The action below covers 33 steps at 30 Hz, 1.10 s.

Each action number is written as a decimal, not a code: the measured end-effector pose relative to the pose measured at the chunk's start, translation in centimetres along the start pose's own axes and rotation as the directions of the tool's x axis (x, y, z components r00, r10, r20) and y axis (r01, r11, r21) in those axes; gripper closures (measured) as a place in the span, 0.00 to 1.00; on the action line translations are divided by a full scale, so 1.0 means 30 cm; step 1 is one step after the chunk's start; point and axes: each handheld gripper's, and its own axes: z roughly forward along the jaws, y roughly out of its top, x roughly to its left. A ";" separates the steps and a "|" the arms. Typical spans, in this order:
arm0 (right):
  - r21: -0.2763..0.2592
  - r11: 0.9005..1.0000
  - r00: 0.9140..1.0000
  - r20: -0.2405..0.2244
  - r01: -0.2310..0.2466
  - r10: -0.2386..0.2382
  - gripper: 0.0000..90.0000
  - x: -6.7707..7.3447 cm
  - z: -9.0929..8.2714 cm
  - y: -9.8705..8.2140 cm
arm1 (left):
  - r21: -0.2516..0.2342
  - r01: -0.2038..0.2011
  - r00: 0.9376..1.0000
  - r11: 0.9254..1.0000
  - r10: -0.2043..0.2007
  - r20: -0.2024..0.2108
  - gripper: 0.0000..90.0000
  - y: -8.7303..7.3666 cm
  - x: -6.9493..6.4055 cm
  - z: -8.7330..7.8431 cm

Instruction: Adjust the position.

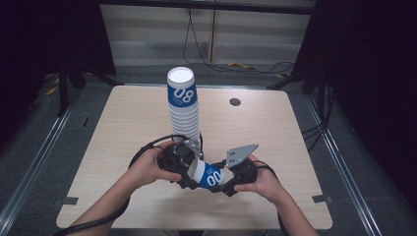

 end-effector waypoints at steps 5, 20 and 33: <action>0.010 1.000 1.000 -0.005 0.007 -0.007 0.26 0.000 0.016 -0.001 | 0.024 -0.008 1.000 1.000 0.008 0.002 0.19 -0.003 -0.001 -0.010; 0.033 0.999 1.000 -0.014 -0.008 0.008 0.23 -0.001 0.027 -0.013 | 0.050 -0.003 1.000 0.999 0.003 0.016 0.20 -0.006 0.001 -0.008; 0.042 0.999 1.000 -0.010 -0.014 0.014 0.20 0.000 0.021 -0.021 | 0.122 -0.022 1.000 0.992 0.023 -0.008 0.20 -0.003 -0.002 -0.016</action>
